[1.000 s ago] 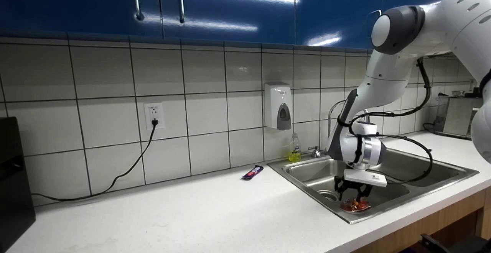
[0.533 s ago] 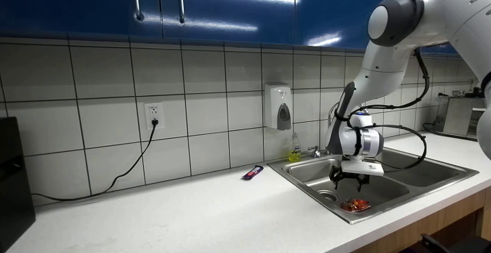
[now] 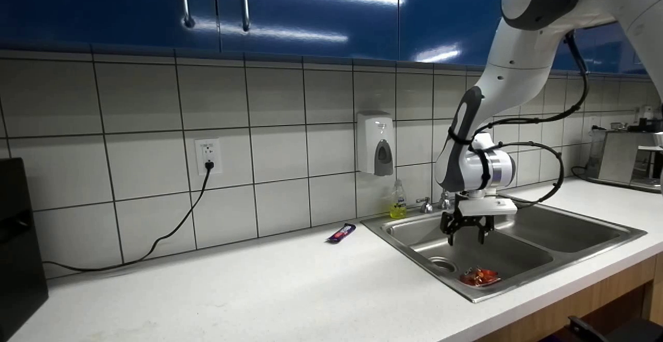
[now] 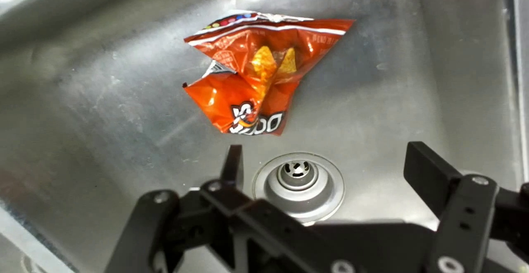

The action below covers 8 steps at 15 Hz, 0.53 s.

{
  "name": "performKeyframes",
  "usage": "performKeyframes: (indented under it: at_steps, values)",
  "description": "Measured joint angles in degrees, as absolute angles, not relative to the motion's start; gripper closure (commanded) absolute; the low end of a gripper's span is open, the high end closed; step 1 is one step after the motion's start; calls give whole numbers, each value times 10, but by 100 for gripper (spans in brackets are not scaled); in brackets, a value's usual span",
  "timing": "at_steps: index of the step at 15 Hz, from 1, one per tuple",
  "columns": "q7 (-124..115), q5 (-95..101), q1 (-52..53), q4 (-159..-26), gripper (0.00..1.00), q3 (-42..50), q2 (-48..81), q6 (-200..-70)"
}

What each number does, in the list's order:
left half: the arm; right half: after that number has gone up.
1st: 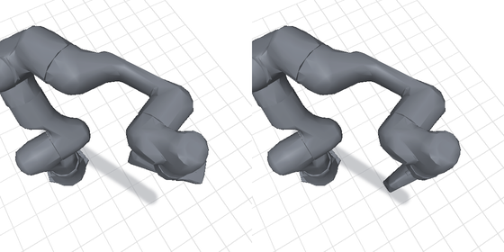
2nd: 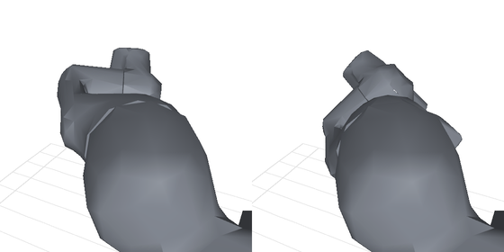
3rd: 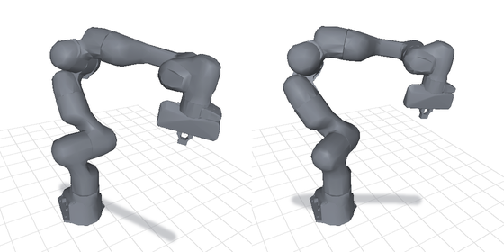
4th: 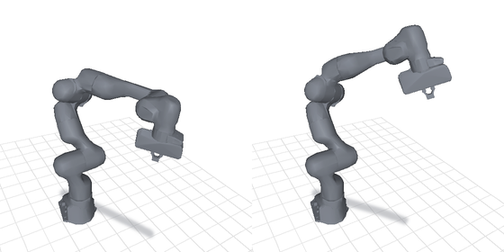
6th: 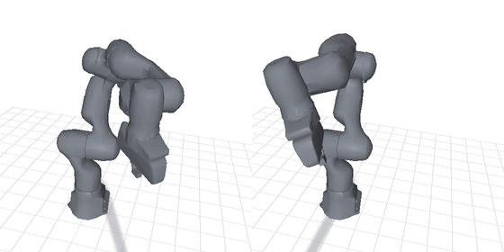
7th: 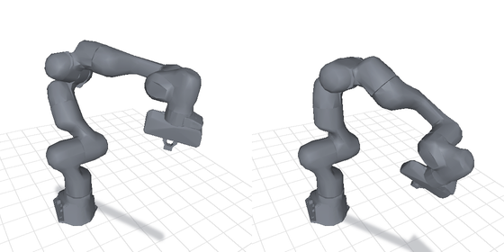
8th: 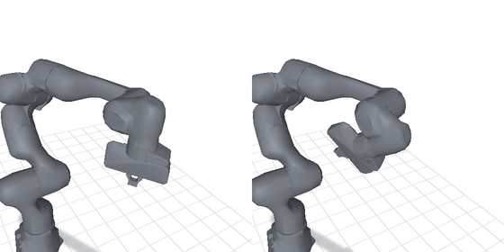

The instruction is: Put the red packet in the sink on the left.

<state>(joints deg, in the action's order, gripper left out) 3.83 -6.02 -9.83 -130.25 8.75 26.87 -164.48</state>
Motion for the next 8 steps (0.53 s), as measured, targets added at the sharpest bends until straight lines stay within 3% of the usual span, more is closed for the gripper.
performKeyframes:
  at_steps: [8]
  values:
    - [65,-42,-85,-1389,0,54,130,-1538]
